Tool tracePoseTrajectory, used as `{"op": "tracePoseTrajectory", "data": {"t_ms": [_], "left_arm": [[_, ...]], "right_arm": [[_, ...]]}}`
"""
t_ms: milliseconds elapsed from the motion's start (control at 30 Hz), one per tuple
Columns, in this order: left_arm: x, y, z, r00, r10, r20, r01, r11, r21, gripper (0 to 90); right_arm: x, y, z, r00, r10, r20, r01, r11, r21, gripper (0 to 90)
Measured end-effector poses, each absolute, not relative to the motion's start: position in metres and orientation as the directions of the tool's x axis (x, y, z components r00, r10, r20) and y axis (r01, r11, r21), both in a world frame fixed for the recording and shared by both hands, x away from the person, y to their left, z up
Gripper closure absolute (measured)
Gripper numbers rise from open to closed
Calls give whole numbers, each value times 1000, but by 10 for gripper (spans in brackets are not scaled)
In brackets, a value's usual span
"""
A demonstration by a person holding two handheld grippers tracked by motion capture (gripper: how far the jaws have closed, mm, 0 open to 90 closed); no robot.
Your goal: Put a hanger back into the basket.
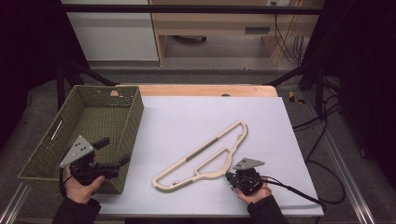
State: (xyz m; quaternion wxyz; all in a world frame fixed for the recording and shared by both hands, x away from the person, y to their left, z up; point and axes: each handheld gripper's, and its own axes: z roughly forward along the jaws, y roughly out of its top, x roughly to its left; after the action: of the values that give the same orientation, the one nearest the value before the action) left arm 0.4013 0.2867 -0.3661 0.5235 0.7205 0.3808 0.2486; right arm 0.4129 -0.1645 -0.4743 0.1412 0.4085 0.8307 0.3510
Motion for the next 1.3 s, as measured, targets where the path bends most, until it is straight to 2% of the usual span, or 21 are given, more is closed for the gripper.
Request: {"op": "tracePoseTrajectory", "data": {"t_ms": [567,767,967,1200,1300], "left_arm": [[390,253,-363,650,760,-6,266,-220,939,47],[387,229,-366,687,727,11,265,-265,927,51],[389,188,-375,743,668,38,271,-353,895,58],[401,126,-398,804,590,79,279,-491,825,78],[405,112,-403,817,570,85,282,-524,804,90]], "right_arm": [[414,-168,-464,-629,772,89,586,396,707,890],[415,-171,-458,-633,768,98,578,385,720,891],[417,-173,-451,-628,771,108,585,376,719,891],[418,-172,-445,-652,756,55,552,424,718,892],[418,-172,-444,-656,753,51,550,431,716,892]]}}
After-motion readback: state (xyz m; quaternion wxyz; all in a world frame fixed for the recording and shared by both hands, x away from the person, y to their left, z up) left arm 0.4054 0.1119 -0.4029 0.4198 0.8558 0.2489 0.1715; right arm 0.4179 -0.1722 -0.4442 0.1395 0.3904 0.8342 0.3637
